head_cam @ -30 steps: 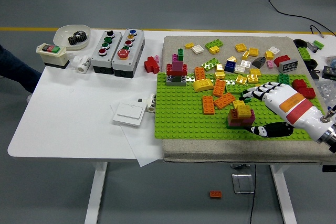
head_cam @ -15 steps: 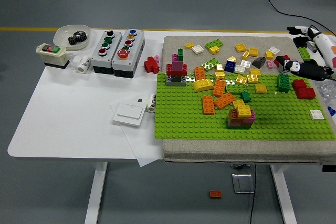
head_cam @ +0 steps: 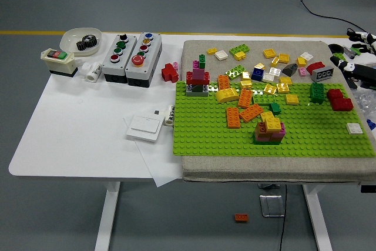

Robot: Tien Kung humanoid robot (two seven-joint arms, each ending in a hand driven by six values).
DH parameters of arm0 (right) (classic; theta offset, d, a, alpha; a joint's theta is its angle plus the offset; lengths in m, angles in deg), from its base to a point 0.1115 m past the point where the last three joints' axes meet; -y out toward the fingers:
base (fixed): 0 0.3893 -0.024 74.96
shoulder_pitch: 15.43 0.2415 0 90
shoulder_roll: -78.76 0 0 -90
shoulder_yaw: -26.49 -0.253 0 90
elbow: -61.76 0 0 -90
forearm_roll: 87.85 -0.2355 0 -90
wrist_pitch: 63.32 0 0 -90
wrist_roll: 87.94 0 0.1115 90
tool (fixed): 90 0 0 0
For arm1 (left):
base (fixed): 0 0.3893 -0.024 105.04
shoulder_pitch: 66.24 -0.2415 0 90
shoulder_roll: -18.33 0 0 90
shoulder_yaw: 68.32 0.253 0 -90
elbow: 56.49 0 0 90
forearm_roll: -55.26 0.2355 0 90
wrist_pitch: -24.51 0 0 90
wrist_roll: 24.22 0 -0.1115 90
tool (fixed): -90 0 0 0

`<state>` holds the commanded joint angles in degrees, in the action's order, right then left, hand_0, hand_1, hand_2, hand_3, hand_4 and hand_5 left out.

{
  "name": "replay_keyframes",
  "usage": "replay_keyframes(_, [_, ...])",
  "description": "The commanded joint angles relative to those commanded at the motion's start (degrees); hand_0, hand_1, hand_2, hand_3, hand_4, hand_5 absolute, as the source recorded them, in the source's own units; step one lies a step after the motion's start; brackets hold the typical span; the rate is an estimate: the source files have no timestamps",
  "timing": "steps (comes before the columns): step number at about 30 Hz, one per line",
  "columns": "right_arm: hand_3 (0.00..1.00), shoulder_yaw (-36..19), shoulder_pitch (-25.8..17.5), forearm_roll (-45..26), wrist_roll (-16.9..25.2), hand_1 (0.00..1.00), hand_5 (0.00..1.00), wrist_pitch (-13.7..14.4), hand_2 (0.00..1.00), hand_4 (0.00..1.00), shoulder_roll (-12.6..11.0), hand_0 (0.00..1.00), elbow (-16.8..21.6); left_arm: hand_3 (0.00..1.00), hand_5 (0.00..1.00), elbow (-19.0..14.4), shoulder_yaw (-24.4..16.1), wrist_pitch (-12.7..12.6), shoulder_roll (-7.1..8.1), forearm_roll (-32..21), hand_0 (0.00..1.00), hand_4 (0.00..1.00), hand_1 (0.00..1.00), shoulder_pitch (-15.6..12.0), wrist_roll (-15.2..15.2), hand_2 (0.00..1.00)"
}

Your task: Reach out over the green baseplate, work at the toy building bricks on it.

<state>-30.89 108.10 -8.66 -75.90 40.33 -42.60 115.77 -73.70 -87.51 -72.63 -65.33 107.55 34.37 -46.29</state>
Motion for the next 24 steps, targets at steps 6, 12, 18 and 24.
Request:
replay_keyframes(6, [0.858, 2.0, 2.1, 3.4, 1.1, 0.785, 0.477, -1.4, 0.823, 0.896, 0.7, 0.808, -5.6, 0.591, 0.669, -0.1, 0.1, 0.0, -0.2, -0.6, 0.79, 0.653, 0.773, 0.1, -0.1, 0.75])
replay_keyframes(12, [0.857, 3.6, 2.5, 7.3, 2.1, 0.784, 0.486, -2.4, 0.817, 0.903, 1.3, 0.807, -7.1, 0.591, 0.67, 0.1, -1.3, 0.3, -0.59, 0.7, 0.789, 0.652, 0.772, 0.0, -0.6, 0.75])
replay_keyframes(18, [0.854, 5.0, 2.7, 9.2, 3.2, 0.781, 0.487, -3.0, 0.811, 0.902, 0.9, 0.799, -7.3, 0.591, 0.672, 0.1, -2.1, 0.7, -0.53, 1.7, 0.787, 0.652, 0.769, 0.0, -0.9, 0.746])
replay_keyframes(24, [0.856, 6.5, 3.2, 10.3, 4.1, 0.774, 0.487, -2.7, 0.805, 0.902, 1.1, 0.787, -8.4, 0.591, 0.673, 0.0, -2.8, 1.0, -0.47, 2.4, 0.784, 0.652, 0.769, 0.1, -1.0, 0.746])
